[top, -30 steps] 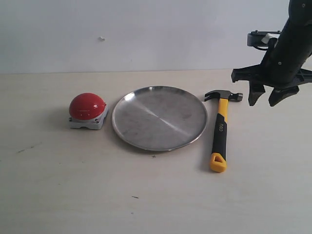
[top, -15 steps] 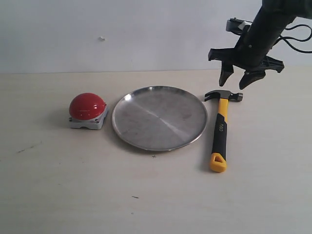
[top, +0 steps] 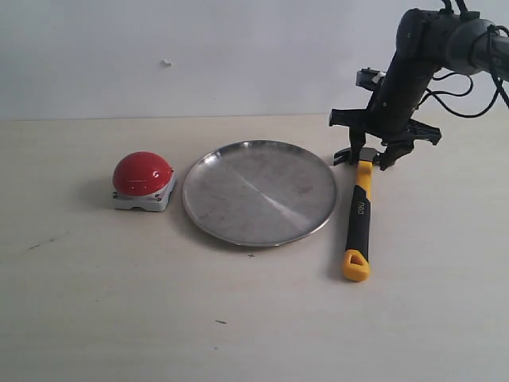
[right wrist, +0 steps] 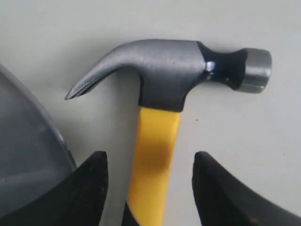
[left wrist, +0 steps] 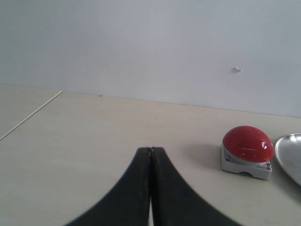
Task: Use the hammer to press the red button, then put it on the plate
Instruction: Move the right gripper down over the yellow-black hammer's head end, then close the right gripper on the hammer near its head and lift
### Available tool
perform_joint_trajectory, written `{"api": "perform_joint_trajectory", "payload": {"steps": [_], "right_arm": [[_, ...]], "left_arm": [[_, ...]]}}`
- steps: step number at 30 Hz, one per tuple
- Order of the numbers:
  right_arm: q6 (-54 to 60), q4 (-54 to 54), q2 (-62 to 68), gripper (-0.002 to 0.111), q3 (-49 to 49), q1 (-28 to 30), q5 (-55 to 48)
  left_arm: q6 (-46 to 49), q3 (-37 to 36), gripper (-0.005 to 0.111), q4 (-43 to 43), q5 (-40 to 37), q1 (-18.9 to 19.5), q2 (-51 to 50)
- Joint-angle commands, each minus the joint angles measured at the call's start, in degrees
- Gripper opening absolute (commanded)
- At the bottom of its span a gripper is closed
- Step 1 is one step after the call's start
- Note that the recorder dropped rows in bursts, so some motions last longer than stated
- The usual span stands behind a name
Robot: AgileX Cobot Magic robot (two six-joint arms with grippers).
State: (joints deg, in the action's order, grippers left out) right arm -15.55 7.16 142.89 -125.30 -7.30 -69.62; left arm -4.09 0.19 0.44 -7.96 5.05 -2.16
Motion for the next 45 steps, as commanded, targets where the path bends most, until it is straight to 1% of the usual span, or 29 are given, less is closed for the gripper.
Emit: {"api": "perform_joint_trajectory", "payload": {"steps": [1,7,13,20,29,31,34,38,39,45], "right_arm": [[-0.6,-0.7,1.8,0.053,-2.2,0.0,-0.1],[-1.8,-4.1,3.2,0.053,-2.6,0.0,0.6],[-2.1,-3.2,3.4,0.053,-2.6,0.0,3.0],[-2.1,-3.0,6.0,0.053,-2.6,0.0,2.0],[-2.1,-2.5,6.0,0.044,-2.6,0.0,-0.3],[-2.1,-2.5,6.0,0.04,-2.6,0.0,-0.3],[-2.1,-2.5,6.0,0.028,-2.6,0.0,-0.3],[1.1,-2.8,6.0,0.002,-2.6,0.0,-0.3],[2.1,-3.1,6.0,0.0,-2.6,0.0,-0.3],[5.3,-2.8,5.0,0.0,-2.6,0.0,-0.3]], "left_arm": [[-0.4,-0.2,0.0,0.1,0.1,0.2,0.2],[-0.4,-0.2,0.0,0.1,0.1,0.2,0.2],[-0.4,-0.2,0.0,0.1,0.1,0.2,0.2],[-0.4,-0.2,0.0,0.1,0.1,0.2,0.2],[-0.4,-0.2,0.0,0.1,0.1,0.2,0.2],[-0.4,-0.2,0.0,0.1,0.1,0.2,0.2],[-0.4,-0.2,0.0,0.1,0.1,0.2,0.2],[-0.4,-0.2,0.0,0.1,0.1,0.2,0.2],[-0.4,-0.2,0.0,0.1,0.1,0.2,0.2],[-0.4,-0.2,0.0,0.1,0.1,0.2,0.2]]}}
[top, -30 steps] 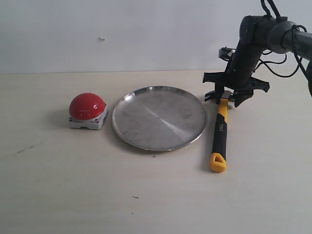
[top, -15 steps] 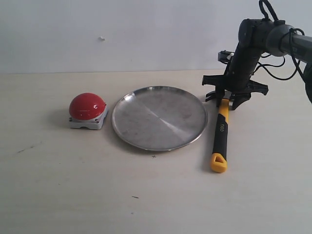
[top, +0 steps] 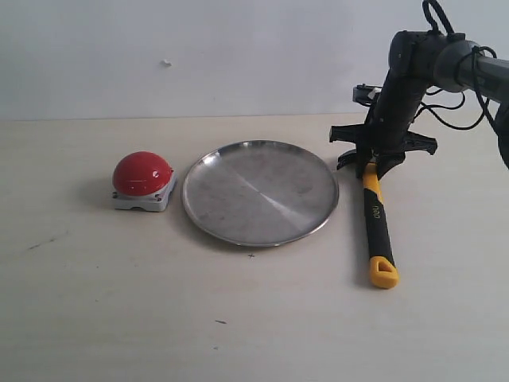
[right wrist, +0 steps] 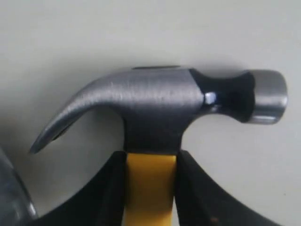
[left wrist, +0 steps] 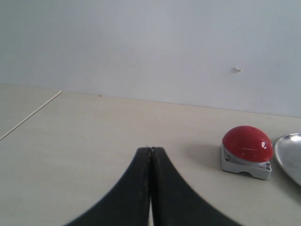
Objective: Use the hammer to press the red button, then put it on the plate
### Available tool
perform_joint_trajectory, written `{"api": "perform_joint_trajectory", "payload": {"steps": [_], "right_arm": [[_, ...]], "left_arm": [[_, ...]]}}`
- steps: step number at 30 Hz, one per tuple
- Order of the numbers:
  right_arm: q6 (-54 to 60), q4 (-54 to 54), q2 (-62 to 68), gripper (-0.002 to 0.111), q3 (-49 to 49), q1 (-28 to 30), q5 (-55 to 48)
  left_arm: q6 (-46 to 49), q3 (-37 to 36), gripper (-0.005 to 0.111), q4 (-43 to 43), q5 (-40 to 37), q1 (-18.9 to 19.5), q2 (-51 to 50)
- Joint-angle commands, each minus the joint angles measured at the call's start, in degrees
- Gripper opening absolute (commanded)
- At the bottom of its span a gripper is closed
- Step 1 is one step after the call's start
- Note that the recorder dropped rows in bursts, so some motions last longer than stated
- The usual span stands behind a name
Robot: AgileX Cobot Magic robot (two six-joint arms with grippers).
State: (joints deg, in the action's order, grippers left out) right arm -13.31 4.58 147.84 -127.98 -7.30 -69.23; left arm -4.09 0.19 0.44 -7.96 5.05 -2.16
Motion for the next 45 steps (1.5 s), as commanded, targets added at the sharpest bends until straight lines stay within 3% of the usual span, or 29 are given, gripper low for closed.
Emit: {"api": "perform_joint_trajectory", "payload": {"steps": [1,14,28,45], "right_arm": [[3.9,0.1,-0.5,0.0,0.1,0.0,-0.7],[12.1,7.6,-11.6,0.0,3.7,0.0,-0.7],[23.8,20.2,-23.6,0.0,19.9,1.4,-0.7],[48.0,54.0,-34.6,0.0,40.1,1.3,-0.2]], "left_arm": [[-0.4,-0.2,0.0,0.1,0.1,0.2,0.2],[-0.4,-0.2,0.0,0.1,0.1,0.2,0.2],[-0.4,-0.2,0.0,0.1,0.1,0.2,0.2],[-0.4,-0.2,0.0,0.1,0.1,0.2,0.2]]}}
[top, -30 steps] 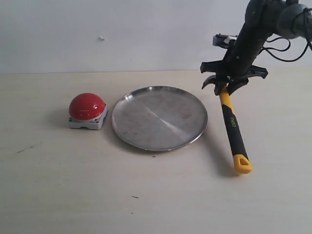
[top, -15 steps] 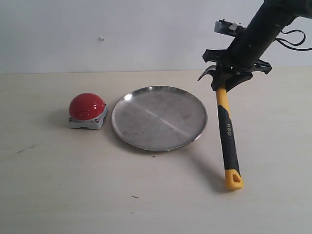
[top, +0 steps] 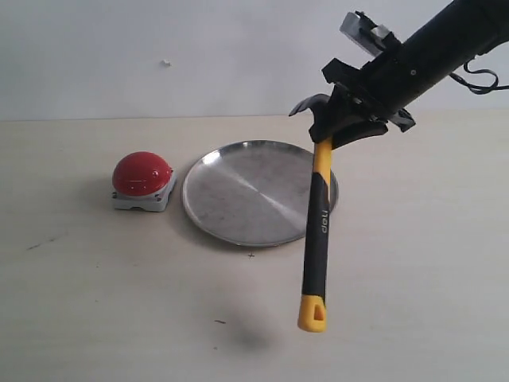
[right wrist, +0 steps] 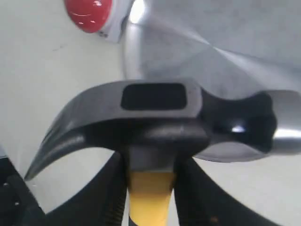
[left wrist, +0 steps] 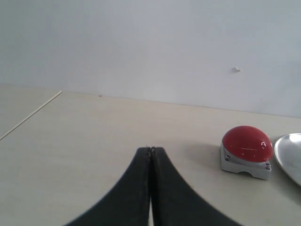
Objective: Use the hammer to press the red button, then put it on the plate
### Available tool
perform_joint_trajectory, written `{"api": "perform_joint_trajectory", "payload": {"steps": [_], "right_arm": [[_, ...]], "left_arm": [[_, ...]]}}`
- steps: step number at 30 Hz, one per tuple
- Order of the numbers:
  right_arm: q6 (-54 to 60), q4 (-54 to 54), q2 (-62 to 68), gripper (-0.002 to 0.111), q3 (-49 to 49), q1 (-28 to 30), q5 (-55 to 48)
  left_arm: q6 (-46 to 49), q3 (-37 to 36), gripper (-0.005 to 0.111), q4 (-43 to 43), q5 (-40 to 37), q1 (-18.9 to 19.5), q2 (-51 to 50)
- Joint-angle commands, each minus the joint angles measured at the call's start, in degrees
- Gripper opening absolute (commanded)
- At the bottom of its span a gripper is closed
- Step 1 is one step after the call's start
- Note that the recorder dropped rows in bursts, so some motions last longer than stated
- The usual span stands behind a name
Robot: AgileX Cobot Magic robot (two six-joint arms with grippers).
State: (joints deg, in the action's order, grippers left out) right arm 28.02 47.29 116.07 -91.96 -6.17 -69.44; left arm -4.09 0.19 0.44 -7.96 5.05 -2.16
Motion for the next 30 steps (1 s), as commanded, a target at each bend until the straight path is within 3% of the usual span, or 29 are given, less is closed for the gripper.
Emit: {"api": "perform_joint_trajectory", "payload": {"steps": [1,8,14,23,30], "right_arm": [[8.4,14.0,-3.4,0.0,5.7,0.2,0.2],[21.6,29.2,-6.3,0.0,17.0,-0.7,0.1],[27.4,37.0,-6.7,0.0,22.6,-5.7,0.2],[32.2,48.0,-6.7,0.0,23.1,-15.9,2.5],[33.3,50.2,-6.7,0.0,23.1,-18.8,3.0]], "left_arm": [[-0.4,-0.2,0.0,0.1,0.1,0.2,0.2],[-0.4,-0.2,0.0,0.1,0.1,0.2,0.2],[-0.4,-0.2,0.0,0.1,0.1,0.2,0.2],[-0.4,-0.2,0.0,0.1,0.1,0.2,0.2],[-0.2,-0.2,0.0,0.2,0.1,0.2,0.2]]}}
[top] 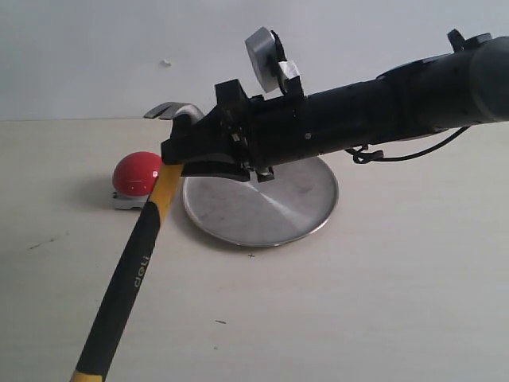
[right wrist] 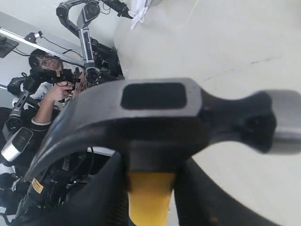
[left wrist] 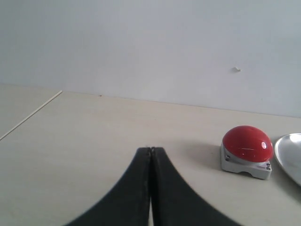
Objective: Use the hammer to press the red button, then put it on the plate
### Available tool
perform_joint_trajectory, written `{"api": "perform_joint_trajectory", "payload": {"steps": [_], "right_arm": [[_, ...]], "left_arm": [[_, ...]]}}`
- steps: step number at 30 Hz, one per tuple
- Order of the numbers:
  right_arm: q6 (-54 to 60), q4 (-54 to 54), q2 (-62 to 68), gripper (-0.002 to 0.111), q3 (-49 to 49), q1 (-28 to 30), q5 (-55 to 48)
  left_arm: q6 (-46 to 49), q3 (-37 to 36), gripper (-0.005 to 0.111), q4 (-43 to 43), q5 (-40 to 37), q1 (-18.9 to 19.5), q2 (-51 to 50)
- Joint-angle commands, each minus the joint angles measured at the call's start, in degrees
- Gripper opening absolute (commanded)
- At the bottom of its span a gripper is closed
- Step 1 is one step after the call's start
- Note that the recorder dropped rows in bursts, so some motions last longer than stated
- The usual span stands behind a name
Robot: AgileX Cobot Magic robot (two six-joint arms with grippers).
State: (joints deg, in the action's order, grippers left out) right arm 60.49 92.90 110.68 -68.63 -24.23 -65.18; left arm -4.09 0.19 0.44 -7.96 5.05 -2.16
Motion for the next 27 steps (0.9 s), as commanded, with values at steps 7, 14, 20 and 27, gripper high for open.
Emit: {"api": "perform_joint_trajectory", "payload": {"steps": [7,14,20,27], "right_arm": [[2.7,5.6,-1.2,0.0,-0.2,-1.1,-0.8],[4.3,7.0,0.2,0.0,-0.3,-1.1,-0.9],[5.0,7.0,1.1,0.0,-0.4,-1.0,-0.6],[4.9,7.0,1.1,0.0,-0.4,-1.0,-0.2]], "left_arm": [[-9.8,-0.2,0.0,-2.9,6.4,0.2,0.2],[-19.4,-0.2,0.0,-4.3,7.4,0.2,0.2],[-20.5,-0.2,0.0,-4.2,10.2,-3.3,0.1],[-17.9,0.8,0.0,-2.0,18.8,-14.2,-8.9]]}}
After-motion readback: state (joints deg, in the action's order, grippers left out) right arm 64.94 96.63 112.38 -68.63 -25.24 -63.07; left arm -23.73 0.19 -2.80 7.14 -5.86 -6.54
